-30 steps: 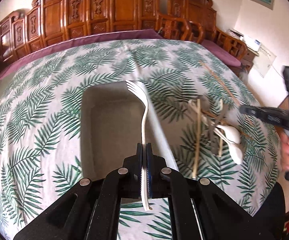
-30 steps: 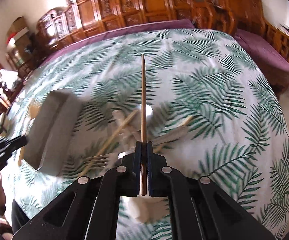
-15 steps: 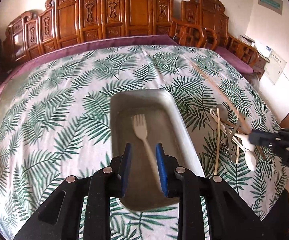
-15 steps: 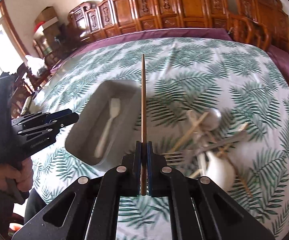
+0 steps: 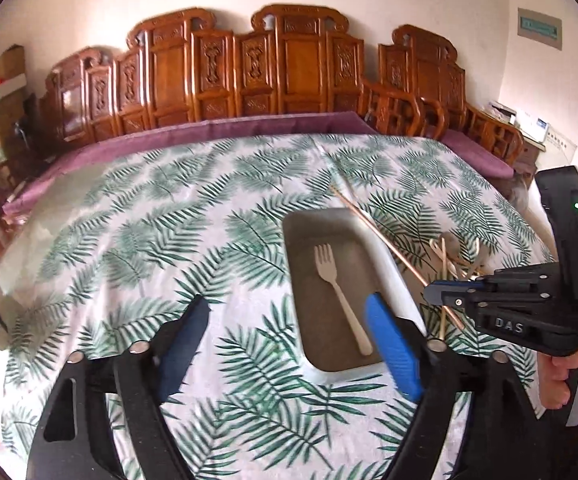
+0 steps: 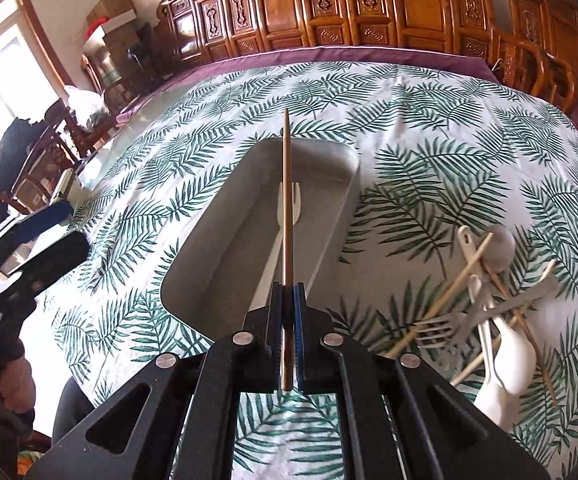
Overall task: Organize utensils
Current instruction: 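Lower the wooden chopstick into the grey tray and open the right gripper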
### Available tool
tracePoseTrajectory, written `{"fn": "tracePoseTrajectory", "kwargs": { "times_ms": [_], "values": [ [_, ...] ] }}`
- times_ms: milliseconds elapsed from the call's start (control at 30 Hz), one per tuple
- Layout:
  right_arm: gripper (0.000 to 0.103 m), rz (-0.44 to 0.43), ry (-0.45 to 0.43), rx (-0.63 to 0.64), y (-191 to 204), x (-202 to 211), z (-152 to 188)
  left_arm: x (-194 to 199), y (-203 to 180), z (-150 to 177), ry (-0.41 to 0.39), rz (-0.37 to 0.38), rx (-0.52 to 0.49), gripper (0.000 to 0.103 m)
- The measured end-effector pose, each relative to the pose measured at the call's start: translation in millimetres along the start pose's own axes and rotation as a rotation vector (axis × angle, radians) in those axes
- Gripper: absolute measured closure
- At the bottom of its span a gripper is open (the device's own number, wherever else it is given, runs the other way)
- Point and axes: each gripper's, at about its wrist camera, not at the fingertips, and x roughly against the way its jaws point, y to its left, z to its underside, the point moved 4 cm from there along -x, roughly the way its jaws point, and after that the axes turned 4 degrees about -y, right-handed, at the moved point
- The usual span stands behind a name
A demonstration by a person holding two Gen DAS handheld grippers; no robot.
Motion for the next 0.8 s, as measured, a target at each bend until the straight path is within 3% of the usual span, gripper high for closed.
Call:
{"fn": "tracePoseTrajectory", "kwargs": {
  "times_ms": [300,800],
  "values": [
    [0.097,0.034,0.041,0.012,11.8,-24.3,-0.9,19.9,5.5,3.0,-0.059,-0.022,-0.013,0.014],
    [0.097,0.089,0.102,0.012,23.4,-48.4,-3.7,21.0,22.0,6.1,-0.056,-0.025,0.016,0.014]
  ]
}}
